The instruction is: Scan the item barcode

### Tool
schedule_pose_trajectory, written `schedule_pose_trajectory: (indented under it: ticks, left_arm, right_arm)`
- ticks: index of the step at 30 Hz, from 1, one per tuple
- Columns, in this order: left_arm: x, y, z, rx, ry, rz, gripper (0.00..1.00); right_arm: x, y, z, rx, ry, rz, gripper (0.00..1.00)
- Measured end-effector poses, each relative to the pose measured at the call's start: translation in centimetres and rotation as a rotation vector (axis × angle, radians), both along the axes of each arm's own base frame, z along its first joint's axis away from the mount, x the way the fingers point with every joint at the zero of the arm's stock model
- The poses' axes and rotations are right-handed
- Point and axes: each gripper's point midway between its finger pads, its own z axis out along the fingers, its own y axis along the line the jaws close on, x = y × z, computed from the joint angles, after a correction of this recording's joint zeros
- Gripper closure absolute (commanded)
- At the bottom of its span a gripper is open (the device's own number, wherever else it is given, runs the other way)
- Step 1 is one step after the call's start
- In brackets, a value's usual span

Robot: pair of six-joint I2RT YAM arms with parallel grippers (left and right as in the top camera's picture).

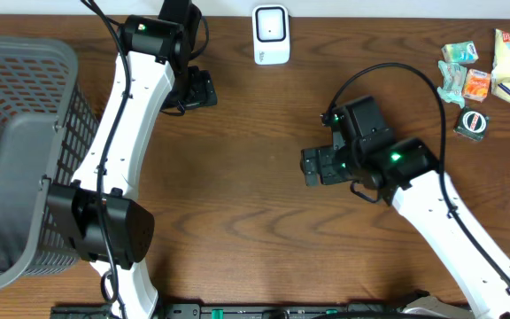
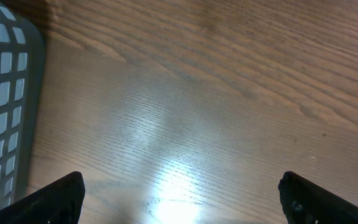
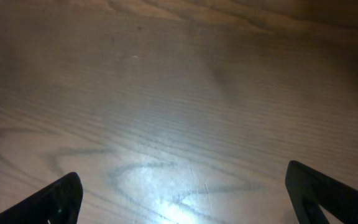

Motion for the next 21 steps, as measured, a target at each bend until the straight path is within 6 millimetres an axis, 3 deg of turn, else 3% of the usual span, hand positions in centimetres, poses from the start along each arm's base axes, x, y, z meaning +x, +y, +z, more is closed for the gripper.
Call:
schedule_pose_trajectory:
  ticks: [11,17,21]
  left_arm:
    - [0.0,0.0,0.0,0.0,0.001,0.0,0.02]
    - [0.0,0.0,0.0,0.0,0.001,0.0,0.02]
    - [0.0,0.0,0.0,0.0,0.001,0.0,0.02]
  right_arm:
    - [2.0,0.9,-4.4,0.04,-0.185,0.064,0.01]
    - [1.6,0.3,-3.8,0.079,-0.358,0.093,0.01]
    - [0.8,-1.8,-3.6,0.09,-0.437,0.058,0.01]
